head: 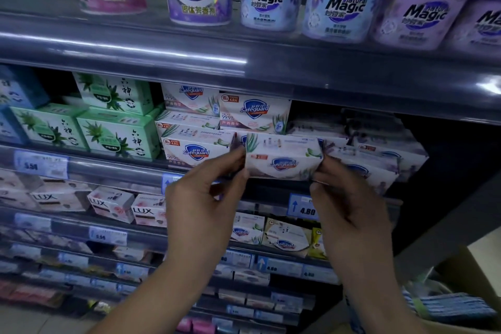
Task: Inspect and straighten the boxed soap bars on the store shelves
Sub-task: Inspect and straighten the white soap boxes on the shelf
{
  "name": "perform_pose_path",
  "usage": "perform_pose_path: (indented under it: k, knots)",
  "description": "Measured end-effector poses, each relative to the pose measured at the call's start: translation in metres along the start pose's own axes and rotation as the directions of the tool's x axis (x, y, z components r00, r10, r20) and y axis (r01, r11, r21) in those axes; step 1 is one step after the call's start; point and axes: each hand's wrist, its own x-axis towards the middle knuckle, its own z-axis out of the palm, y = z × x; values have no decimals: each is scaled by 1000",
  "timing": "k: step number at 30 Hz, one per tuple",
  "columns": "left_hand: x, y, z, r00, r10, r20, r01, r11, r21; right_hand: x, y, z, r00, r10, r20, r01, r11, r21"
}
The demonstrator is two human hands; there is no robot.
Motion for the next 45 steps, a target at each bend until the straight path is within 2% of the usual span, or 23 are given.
perform_pose_path:
  k: [3,8,16,20,23,26,29,31,33,35,39,45]
  knots:
    - [-4,-1,6,999,-31,29,29,998,49,-2,5,-2,997,63,34,-62,998,-26]
    - [-5,6,7,998,-28,57,23,996,87,-2,11,-4,994,76,83,-72,996,-51]
    - [-2,14,7,988,-93,121,88,995,48,-1,3,-3,996,82,35,-80,995,-62]
    - [3,19,2,980,-63,190,44,994,100,1,-2,0,996,85,18,-81,987,-141]
    - [3,18,-6,965,-55,255,35,996,81,2,-10,2,996,65,-55,-72,987,-143]
    - [4,10,-23,978,-40,203,29,998,53,-2,-21,10,998,-7,-66,1,996,-90]
    - [6,-6,-48,999,-31,23,30,998,54,-10,-35,32,999,-31,17,32,999,-41]
    - [9,-16,-63,998,-38,-54,42,996,82,-16,-42,52,993,8,121,-10,1000,11]
    - [13,-23,-73,997,-57,-43,62,992,109,-19,-49,72,970,61,234,-66,998,13]
    - [15,-28,-77,997,-74,16,72,990,121,-19,-50,89,950,123,287,-121,992,-25]
    - [17,-32,-82,984,-115,140,107,992,62,-17,-48,108,961,162,225,-150,986,-70]
    - [33,-39,-89,982,-107,157,100,994,50,-14,-52,122,980,165,111,-157,984,-79]
